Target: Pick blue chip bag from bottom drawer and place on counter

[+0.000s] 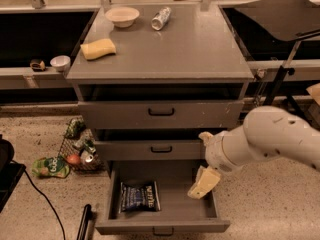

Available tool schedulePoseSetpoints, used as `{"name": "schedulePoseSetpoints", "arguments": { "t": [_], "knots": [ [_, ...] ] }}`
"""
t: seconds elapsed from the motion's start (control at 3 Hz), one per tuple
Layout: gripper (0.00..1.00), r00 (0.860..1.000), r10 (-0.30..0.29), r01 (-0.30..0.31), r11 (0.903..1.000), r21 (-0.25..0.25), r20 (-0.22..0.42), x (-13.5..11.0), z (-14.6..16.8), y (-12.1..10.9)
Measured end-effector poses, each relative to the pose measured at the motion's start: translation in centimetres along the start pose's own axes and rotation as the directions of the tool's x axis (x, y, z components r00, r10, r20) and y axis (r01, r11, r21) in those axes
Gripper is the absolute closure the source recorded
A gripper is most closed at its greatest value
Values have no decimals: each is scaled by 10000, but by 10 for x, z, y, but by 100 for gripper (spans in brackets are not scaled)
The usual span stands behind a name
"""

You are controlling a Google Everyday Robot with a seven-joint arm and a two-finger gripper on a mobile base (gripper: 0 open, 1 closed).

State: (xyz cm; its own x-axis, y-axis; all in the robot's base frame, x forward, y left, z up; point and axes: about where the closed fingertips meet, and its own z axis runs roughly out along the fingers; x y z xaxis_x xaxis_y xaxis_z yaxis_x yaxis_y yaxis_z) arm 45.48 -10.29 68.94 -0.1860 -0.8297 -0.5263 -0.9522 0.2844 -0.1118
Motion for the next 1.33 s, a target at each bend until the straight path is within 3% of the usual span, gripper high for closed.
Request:
{"name": "schedulePoseSetpoints", "arguments": {
  "t": [0.33, 0.67, 1.0, 1.33],
  "knots": [
    [0, 9992, -365, 357, 9981, 511, 154, 31, 44, -9],
    [0, 9958, -634, 595, 9964, 599, 653, 50, 83, -20],
    [0, 9887, -893, 875, 9960, 202, 1204, 58, 123, -24],
    [0, 9808, -748, 796, 9966, -200, 1803, 68, 157, -23]
  ]
}}
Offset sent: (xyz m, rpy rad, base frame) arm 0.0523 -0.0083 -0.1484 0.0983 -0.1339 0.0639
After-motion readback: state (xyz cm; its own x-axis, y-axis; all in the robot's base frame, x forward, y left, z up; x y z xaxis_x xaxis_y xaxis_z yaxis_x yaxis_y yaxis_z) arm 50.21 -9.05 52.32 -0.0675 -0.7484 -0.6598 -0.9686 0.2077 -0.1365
